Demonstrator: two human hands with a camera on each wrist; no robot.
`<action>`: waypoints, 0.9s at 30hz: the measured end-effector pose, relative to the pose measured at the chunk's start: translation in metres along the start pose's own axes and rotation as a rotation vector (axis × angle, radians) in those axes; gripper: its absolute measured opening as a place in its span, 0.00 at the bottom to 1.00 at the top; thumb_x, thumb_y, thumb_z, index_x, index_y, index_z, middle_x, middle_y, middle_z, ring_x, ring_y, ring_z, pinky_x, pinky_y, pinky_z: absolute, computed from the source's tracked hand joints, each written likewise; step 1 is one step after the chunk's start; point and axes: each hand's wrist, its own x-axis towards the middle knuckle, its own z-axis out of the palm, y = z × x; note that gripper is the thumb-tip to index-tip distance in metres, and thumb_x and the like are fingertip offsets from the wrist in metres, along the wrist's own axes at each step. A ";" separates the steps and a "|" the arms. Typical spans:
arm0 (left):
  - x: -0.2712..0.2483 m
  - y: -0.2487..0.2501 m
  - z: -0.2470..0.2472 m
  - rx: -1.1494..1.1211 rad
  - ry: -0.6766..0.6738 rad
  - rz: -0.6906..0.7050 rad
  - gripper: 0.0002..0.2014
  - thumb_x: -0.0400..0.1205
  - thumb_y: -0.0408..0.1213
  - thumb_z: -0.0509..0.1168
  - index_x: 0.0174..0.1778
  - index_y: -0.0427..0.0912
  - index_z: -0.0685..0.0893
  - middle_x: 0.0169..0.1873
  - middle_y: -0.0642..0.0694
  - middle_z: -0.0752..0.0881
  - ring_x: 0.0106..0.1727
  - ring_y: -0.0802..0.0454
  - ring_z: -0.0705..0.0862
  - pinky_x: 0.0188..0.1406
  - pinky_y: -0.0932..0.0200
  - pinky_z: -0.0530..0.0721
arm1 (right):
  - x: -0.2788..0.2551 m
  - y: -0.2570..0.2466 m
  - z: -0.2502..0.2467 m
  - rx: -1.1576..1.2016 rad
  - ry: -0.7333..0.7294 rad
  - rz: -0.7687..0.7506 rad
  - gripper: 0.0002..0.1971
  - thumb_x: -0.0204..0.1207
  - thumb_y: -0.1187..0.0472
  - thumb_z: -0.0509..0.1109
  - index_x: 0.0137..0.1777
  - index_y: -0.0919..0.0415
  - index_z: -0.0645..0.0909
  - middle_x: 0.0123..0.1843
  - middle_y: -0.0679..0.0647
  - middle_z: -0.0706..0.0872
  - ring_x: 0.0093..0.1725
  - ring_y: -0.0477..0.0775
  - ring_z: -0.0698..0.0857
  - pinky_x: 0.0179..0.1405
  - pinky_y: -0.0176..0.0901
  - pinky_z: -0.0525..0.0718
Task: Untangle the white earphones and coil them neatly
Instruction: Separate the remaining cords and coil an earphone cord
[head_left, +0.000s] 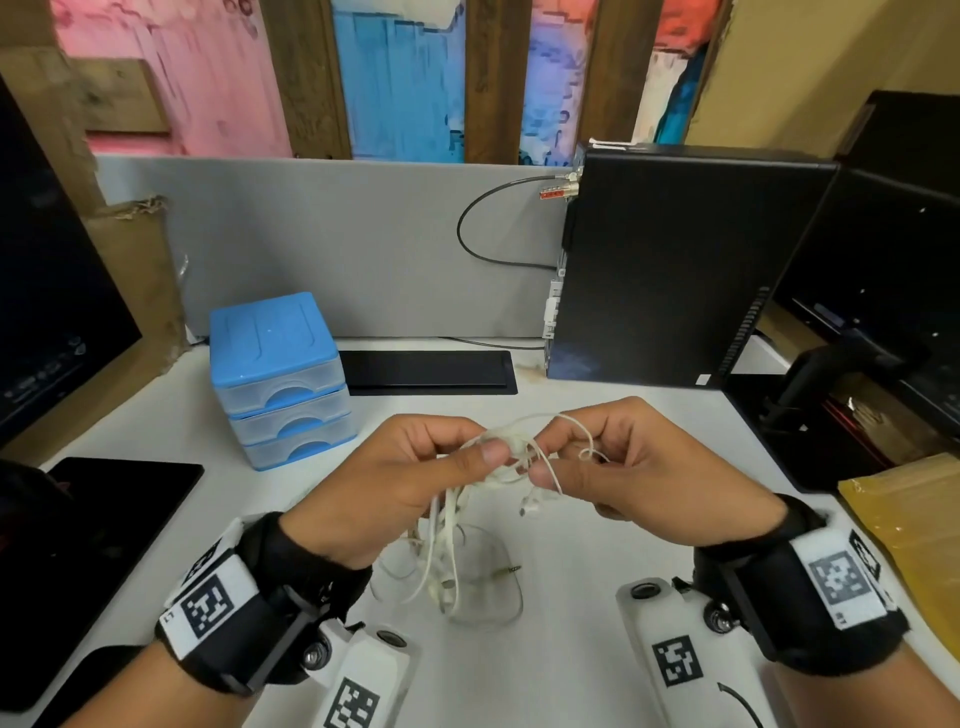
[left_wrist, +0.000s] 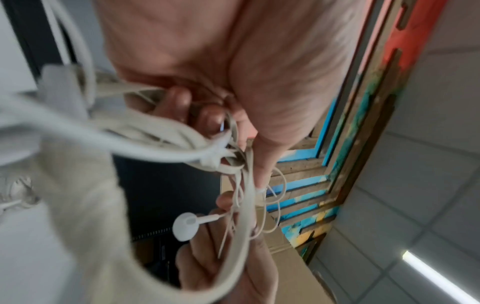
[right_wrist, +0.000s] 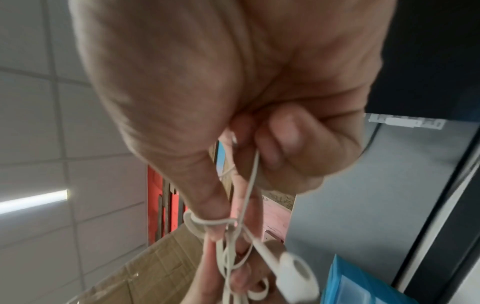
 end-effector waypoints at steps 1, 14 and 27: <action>0.000 0.001 -0.001 -0.038 0.011 0.000 0.07 0.79 0.37 0.72 0.44 0.38 0.94 0.37 0.46 0.91 0.35 0.59 0.87 0.35 0.71 0.81 | 0.000 0.000 -0.001 0.029 -0.017 0.014 0.09 0.78 0.55 0.75 0.49 0.60 0.90 0.28 0.66 0.67 0.26 0.60 0.60 0.25 0.44 0.61; 0.001 0.004 -0.010 -0.079 0.003 0.026 0.08 0.66 0.42 0.75 0.38 0.43 0.91 0.28 0.49 0.81 0.21 0.63 0.71 0.21 0.71 0.70 | 0.009 0.006 0.012 0.141 0.109 -0.067 0.14 0.69 0.50 0.82 0.45 0.62 0.92 0.32 0.83 0.69 0.27 0.58 0.57 0.22 0.38 0.62; -0.005 0.009 0.004 0.111 0.062 0.097 0.07 0.75 0.39 0.71 0.46 0.42 0.91 0.38 0.41 0.92 0.13 0.60 0.67 0.14 0.70 0.65 | 0.011 0.007 0.028 -0.009 0.485 -0.129 0.08 0.76 0.69 0.76 0.34 0.67 0.88 0.28 0.52 0.88 0.25 0.42 0.80 0.28 0.30 0.76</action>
